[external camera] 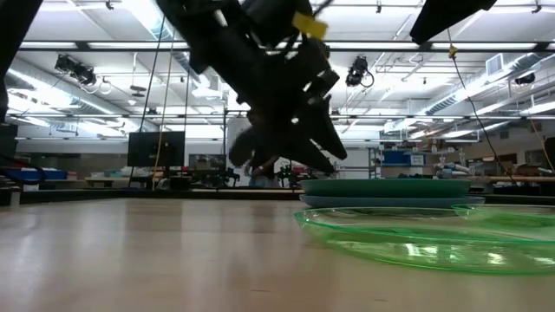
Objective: Stack plastic plates
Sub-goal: Stack the right light green plate on top of the light blue plate
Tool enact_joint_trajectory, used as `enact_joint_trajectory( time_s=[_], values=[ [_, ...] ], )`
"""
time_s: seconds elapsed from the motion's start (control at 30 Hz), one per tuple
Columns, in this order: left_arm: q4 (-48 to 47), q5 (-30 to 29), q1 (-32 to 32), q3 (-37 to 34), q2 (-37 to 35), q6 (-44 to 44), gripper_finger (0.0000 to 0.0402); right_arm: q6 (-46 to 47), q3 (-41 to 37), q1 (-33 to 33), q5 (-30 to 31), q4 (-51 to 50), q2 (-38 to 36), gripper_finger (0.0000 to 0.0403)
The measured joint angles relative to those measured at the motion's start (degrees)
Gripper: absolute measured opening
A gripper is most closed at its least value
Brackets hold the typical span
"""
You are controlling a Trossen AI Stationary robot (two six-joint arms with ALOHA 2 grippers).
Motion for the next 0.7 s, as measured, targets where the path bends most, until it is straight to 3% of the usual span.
enact_joint_trajectory(
  time_s=[0.23, 0.43, 0.53, 0.7],
  values=[
    [-5.7, -0.1, -5.5, 0.0, -0.6, -3.3, 0.0142, -0.2, -0.7, -0.2, 1.1, 0.5, 0.0, 0.0128],
    [-6.6, 0.2, -7.7, 0.0, -0.6, -20.4, 0.0142, 0.0, -2.3, -0.8, 1.0, 1.4, 0.0, 0.0128],
    [-8.9, 4.3, -7.9, 0.0, -0.6, -29.0, 0.0142, -0.9, -2.3, -1.5, 0.9, 2.5, 0.0, 0.0128],
    [-12.7, 6.6, -9.0, 0.0, -1.2, -39.8, 0.0142, -10.5, -2.3, -1.6, -3.0, 7.4, 0.5, 0.0128]
  ],
)
